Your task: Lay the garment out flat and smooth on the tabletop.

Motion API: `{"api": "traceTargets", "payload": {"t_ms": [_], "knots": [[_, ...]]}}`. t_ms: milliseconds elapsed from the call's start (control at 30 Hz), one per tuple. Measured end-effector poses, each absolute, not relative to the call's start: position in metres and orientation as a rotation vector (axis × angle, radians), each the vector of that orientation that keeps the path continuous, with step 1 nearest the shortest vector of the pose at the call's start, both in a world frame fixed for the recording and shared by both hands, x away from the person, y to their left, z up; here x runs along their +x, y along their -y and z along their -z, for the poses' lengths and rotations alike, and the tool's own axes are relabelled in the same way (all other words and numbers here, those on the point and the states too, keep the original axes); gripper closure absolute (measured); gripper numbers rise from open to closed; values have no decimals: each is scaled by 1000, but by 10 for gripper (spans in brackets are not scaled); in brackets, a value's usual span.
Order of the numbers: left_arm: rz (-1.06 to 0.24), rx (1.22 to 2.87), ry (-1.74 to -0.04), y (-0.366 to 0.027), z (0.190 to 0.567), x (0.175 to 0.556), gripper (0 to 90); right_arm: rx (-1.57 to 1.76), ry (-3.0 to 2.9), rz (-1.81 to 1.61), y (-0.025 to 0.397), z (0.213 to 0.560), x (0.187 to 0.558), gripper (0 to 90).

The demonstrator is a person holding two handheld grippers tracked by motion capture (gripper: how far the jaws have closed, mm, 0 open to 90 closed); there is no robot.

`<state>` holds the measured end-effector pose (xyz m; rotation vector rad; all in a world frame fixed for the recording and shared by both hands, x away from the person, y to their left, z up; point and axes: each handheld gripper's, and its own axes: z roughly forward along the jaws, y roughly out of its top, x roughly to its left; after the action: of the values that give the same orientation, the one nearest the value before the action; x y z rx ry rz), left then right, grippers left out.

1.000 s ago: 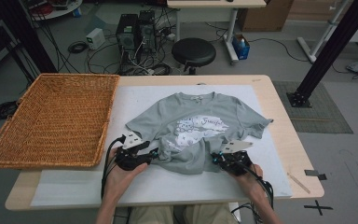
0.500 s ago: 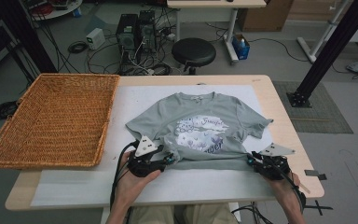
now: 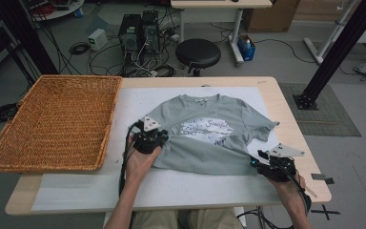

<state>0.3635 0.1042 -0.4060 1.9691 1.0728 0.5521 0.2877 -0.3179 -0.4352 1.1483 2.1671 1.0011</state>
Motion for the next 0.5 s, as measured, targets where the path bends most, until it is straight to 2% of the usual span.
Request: {"api": "traceTargets", "payload": {"t_ms": [100,167,267,367,500], "knots": [[-556,2041,-1098,-109,418,374,845,1158,-2179,-987,319,439,288,589],[-561,2002,-1107,-114,418,370,702,1161,-2185,-980,320,441,287,581],[-576,1889,-1066,-124,406,348,615,1160,-2180,-987,322,442,284,568],[-564,1868,-1025,-134,407,323,586,1150,-2173,-990,323,441,283,559],[-564,1906,-1056,-146,426,296,583,1137,-2165,-1010,322,440,279,532]]}}
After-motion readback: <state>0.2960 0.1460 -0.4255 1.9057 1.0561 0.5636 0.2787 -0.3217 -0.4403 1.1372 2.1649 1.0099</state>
